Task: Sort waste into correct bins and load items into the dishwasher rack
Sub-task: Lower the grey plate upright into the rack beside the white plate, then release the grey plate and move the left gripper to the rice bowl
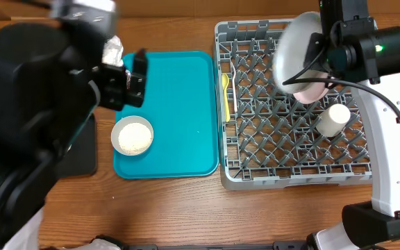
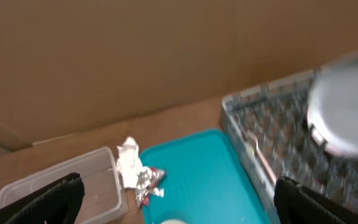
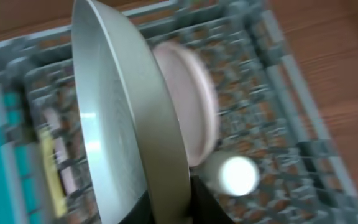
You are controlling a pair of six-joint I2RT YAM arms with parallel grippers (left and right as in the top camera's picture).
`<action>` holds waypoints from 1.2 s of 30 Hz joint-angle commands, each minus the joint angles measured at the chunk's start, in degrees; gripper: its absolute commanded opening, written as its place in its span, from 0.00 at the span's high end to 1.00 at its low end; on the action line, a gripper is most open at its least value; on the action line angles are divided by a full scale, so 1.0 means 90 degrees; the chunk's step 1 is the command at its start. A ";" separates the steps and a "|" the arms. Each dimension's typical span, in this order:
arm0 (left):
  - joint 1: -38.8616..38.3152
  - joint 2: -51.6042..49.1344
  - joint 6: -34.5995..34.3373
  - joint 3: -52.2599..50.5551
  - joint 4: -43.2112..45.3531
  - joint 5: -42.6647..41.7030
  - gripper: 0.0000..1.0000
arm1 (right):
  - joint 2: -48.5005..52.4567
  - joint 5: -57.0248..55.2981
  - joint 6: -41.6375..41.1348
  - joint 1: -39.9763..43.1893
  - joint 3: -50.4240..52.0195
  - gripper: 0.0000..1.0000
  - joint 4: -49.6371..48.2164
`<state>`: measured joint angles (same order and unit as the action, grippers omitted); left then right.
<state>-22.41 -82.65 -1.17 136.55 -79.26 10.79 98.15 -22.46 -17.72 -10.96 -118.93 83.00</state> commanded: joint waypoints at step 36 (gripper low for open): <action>-0.0002 -0.0066 -0.0610 0.0136 -0.0384 0.0393 0.00 | 0.1248 -0.0908 0.0913 -0.0323 0.0294 0.39 -0.0763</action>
<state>-22.44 -83.07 -5.87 137.47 -82.74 13.58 112.01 -30.41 -6.46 -13.47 -112.75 76.44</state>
